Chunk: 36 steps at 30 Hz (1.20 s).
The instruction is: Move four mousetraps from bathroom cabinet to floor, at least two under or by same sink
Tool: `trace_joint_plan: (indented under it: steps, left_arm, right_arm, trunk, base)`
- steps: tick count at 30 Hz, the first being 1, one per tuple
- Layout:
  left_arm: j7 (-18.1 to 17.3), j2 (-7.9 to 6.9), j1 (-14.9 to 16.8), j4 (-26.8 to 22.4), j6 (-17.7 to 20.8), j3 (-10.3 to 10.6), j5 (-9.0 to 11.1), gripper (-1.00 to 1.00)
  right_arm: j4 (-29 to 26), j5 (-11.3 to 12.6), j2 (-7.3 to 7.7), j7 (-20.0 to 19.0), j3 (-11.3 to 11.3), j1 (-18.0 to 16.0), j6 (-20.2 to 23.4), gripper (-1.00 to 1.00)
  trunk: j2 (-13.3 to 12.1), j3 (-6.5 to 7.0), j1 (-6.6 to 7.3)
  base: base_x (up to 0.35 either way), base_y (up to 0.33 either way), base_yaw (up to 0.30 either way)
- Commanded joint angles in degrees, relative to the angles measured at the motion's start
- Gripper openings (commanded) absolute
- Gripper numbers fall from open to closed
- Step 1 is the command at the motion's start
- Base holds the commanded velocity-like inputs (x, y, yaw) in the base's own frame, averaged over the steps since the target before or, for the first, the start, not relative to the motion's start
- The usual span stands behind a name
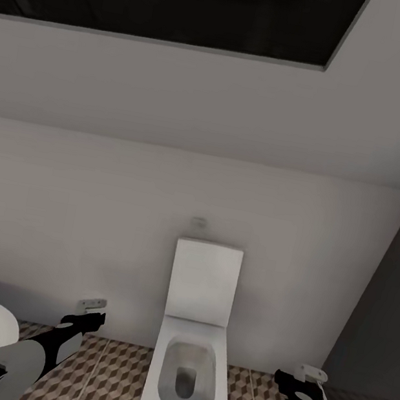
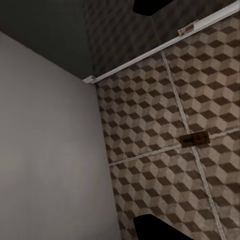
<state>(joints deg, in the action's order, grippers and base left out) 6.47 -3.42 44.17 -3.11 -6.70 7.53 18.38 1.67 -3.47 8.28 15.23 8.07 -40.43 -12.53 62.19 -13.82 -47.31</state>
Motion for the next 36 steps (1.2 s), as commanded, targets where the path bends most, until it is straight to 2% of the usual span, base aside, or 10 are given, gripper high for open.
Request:
trace_joint_plan:
  steps: [1,11,17,29,36]
  left_arm:
    - [0.2,0.00,0.0,0.0,-0.2,0.5,0.4,1.00]
    - [0.2,0.01,0.0,0.2,0.0,0.5,0.5,1.00]
    - [0.1,0.16,0.0,0.5,0.0,0.5,0.5,1.00]
    - [0.1,1.62,0.0,1.5,0.5,0.6,0.5,1.00]
    - [0.1,1.88,-0.1,2.6,0.8,0.5,0.6,1.00]
  right_arm:
    - [0.2,-0.4,0.02,0.1,0.5,-0.1,-0.3,1.00]
    - [0.2,-0.4,0.06,0.0,0.5,-0.1,-0.3,1.00]
    - [0.2,-0.3,0.01,-0.1,0.5,-0.1,-0.3,1.00]
    - [0.2,-0.3,0.13,-0.2,0.5,-0.1,-0.2,1.00]
    - [0.2,-0.3,0.07,-0.2,0.5,0.1,-0.2,1.00]
  trunk:
    - [-0.4,0.11,0.22]
    - [-4.4,1.90,2.42]
    - [-4.4,1.90,2.42]
    - [-4.4,1.90,2.42]
    - [-4.4,1.90,2.42]
  base:
    - [0.000,0.000,0.000]
    - [0.000,0.000,0.000]
    - [0.000,0.000,0.000]
    - [0.000,0.000,0.000]
    - [-0.060,0.000,0.000]
